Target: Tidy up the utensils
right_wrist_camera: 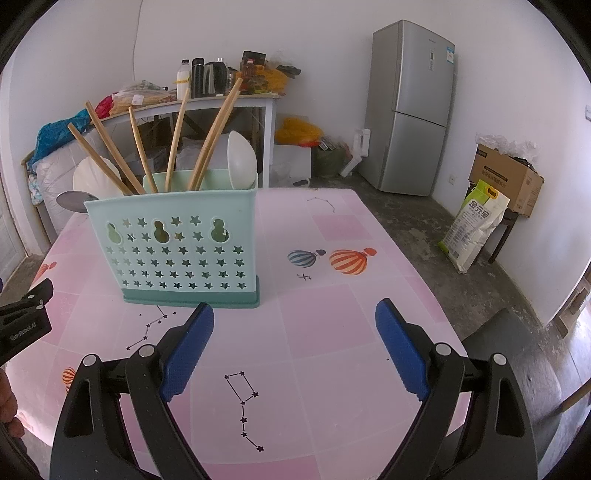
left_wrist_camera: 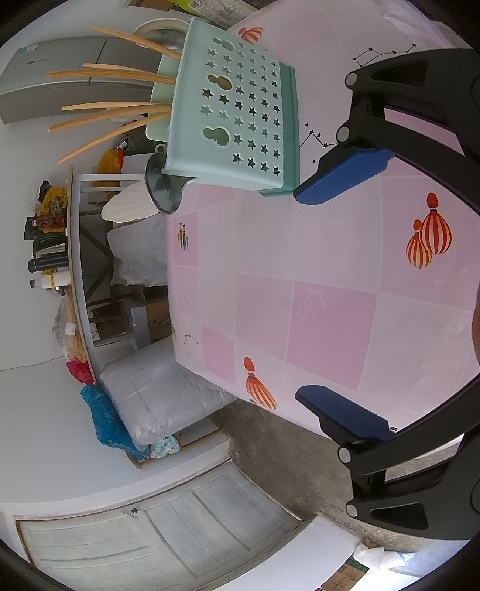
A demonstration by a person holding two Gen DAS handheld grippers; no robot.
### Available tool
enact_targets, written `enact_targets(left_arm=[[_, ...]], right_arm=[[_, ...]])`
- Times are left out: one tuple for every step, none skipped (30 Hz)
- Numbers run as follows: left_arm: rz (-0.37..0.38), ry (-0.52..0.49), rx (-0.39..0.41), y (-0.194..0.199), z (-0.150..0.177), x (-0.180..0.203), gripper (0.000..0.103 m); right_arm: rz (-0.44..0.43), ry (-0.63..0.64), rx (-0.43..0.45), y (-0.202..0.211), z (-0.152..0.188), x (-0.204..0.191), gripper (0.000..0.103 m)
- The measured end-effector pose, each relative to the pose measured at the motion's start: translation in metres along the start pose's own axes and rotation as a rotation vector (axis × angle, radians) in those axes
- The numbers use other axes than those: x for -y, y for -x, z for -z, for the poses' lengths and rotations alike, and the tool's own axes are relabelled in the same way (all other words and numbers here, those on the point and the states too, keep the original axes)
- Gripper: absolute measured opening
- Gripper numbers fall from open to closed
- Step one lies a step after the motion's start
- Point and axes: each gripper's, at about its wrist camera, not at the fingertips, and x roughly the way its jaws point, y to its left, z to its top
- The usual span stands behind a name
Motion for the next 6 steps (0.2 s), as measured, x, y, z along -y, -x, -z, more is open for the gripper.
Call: enact_targets(left_arm=[[0.001, -0.001, -0.002, -0.0003, 0.0009, -0.0008, 0.094], [0.002, -0.002, -0.004, -0.0004, 0.0015, -0.0015, 0.094], [0.002, -0.001, -0.005, -0.0006, 0.0028, -0.0029, 0.094], [0.004, -0.001, -0.006, -0.0007, 0.004, -0.0042, 0.094], [0.004, 0.0, -0.007, -0.0017, 0.0038, -0.0049, 0.094], [0.005, -0.002, -0.007, -0.0016, 0.0042, -0.0055, 0.094]], right_arm=[[0.0, 0.0, 0.0, 0.0001, 0.0002, 0.0002, 0.087], [0.0, 0.0, 0.0, 0.0, -0.0004, -0.0007, 0.087], [0.0, 0.0, 0.001, 0.0001, 0.0, -0.0001, 0.087], [0.0, 0.0, 0.0, 0.0001, 0.0002, 0.0002, 0.087], [0.0, 0.0, 0.0, 0.0, 0.0003, 0.0003, 0.087], [0.0, 0.0, 0.0, 0.0, 0.0002, 0.0001, 0.087]])
